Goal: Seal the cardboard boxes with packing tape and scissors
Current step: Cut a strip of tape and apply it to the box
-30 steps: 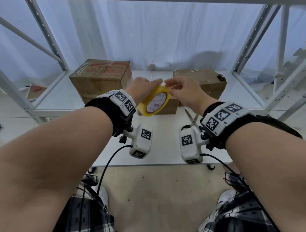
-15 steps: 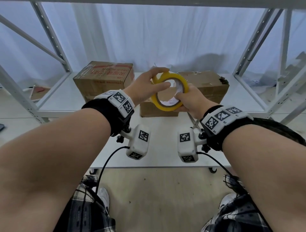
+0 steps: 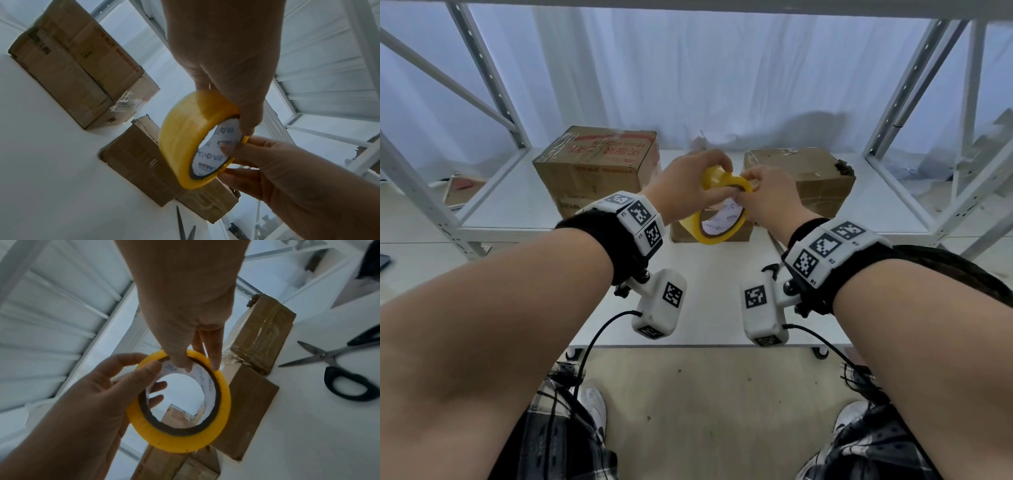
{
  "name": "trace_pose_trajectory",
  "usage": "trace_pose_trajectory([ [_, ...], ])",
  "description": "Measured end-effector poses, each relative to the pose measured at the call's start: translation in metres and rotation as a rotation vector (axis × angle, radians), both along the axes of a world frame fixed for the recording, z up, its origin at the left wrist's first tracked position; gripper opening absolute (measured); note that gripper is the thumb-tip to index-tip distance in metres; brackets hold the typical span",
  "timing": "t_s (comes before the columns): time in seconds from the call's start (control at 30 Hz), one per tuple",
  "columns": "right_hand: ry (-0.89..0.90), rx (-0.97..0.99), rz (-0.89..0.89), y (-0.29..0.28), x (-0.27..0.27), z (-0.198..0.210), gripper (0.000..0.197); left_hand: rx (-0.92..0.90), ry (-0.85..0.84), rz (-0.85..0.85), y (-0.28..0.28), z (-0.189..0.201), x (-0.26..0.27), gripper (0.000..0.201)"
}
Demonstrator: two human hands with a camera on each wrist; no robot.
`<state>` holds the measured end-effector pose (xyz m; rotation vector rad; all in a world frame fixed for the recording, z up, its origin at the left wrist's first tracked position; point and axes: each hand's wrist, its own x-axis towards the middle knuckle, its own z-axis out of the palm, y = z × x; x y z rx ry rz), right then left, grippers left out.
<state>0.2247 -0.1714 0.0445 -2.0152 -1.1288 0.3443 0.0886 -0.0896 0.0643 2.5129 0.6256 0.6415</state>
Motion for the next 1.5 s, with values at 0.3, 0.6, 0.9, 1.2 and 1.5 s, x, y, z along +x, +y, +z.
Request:
trace_pose_trajectory([
  [0.3, 0.278, -0.018, -0.079, -0.005, 0.015, -0.007, 0.01, -0.023, -0.03, -0.014, 0.007, -0.003, -0.005, 0.031],
  [0.6, 0.316, -0.056, -0.086, -0.009, 0.019, -0.007, 0.014, -0.088, -0.059, -0.044, 0.008, -0.002, -0.004, 0.009],
  [0.9, 0.329, -0.119, -0.031, -0.015, 0.021, -0.008, 0.019, 0.072, 0.041, -0.114, 0.008, 0.003, -0.003, 0.011],
  [1.2, 0.298, -0.162, 0.002, -0.014, 0.022, -0.012, 0.008, 0.106, 0.13, -0.14, 0.007, 0.004, -0.001, 0.011],
  [1.5, 0.305, -0.219, 0.056, -0.01, 0.016, -0.01, 0.018, 0.267, 0.172, -0.085, 0.004, -0.002, 0.003, 0.017],
])
